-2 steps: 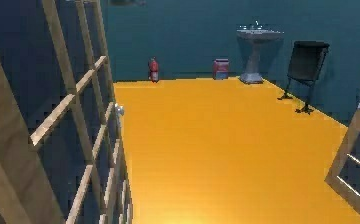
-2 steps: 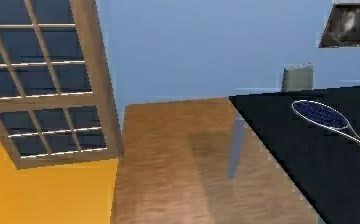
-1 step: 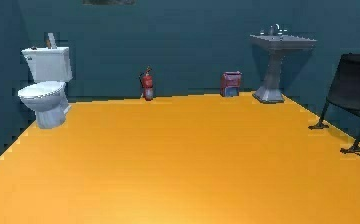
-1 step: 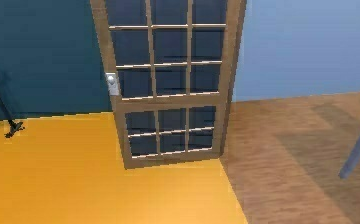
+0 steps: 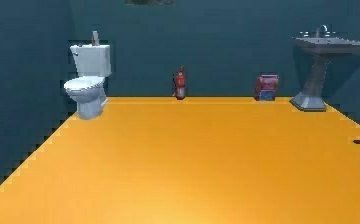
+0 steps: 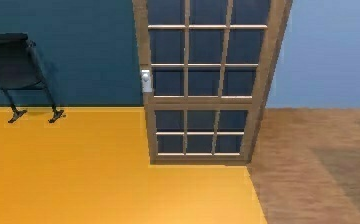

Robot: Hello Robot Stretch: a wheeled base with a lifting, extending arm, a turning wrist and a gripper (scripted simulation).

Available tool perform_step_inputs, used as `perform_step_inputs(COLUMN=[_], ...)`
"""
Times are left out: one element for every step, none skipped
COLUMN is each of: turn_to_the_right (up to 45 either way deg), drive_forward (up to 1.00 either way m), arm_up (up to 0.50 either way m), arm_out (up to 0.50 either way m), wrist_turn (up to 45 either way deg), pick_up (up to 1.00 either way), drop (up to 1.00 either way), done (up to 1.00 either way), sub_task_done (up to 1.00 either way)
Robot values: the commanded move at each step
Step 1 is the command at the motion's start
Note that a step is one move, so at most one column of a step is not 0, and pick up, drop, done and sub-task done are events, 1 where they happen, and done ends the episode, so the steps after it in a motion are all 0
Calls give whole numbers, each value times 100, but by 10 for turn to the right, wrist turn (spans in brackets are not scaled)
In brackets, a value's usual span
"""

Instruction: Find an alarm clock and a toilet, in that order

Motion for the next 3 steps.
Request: perform_step_inputs(turn_to_the_right=[0, -90, 0], drive_forward=[30, 0, 100], arm_up=[0, 0, 0], arm_out=[0, 0, 0], wrist_turn=[0, 0, 0], pick_up=[0, 0, 0], drop=[0, 0, 0], done=[0, 0, 0], sub_task_done=[0, 0, 0])
